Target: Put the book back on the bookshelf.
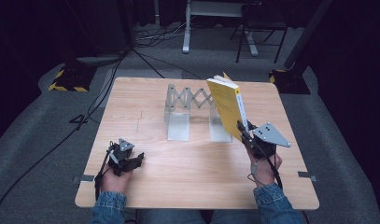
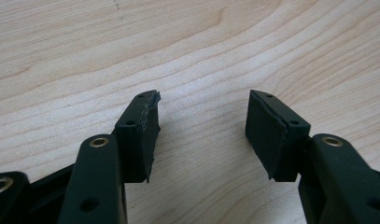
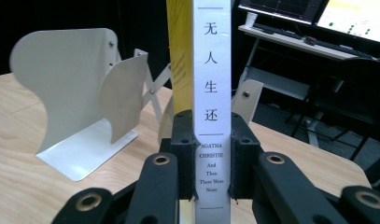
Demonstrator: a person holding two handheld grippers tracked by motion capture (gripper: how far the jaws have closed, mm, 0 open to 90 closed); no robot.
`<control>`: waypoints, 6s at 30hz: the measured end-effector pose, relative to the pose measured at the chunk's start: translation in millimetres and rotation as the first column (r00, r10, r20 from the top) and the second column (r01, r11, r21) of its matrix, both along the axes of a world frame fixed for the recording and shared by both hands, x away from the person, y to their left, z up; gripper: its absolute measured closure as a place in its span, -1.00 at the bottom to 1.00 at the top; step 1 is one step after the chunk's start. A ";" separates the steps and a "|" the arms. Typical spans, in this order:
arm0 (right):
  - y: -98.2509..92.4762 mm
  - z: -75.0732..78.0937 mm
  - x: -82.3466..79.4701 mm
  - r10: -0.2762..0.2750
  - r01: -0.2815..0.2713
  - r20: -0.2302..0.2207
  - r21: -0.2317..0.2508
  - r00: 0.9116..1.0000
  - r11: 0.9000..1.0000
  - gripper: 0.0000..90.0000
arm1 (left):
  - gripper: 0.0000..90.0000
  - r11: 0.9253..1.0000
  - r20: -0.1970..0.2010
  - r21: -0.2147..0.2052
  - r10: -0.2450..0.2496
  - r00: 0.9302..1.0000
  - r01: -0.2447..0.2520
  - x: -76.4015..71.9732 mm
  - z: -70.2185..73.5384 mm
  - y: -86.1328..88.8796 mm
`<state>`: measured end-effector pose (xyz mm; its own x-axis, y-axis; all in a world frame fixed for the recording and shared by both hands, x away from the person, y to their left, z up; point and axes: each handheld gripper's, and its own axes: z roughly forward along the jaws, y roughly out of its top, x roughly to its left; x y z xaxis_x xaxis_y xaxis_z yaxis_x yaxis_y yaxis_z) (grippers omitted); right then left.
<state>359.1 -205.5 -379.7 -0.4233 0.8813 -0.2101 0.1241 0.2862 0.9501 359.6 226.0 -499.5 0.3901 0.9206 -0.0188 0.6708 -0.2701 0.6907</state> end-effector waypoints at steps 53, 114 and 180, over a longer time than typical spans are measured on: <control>49.7 -60.2 48.7 0.018 -0.013 -0.035 0.133 0.999 0.991 0.69 | -0.04 1.000 0.010 -0.005 -0.028 1.000 0.028 0.7 -1.2 -3.0; 48.6 -89.5 63.5 -0.036 0.039 -0.153 0.021 0.988 0.999 0.46 | -0.11 0.999 0.037 -0.019 -0.032 0.999 0.032 -6.6 -4.6 1.4; -159.2 -69.8 -6.3 -0.064 0.107 -0.349 0.105 0.935 0.989 -0.18 | -0.22 1.000 0.030 -0.020 -0.007 1.000 0.008 -10.6 -4.9 22.5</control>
<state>352.8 -364.7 -449.5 -0.3723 0.9270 0.0449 0.4680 0.1457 0.8717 349.0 248.5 -504.5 0.3979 0.9171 -0.0261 0.6479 -0.2607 0.7157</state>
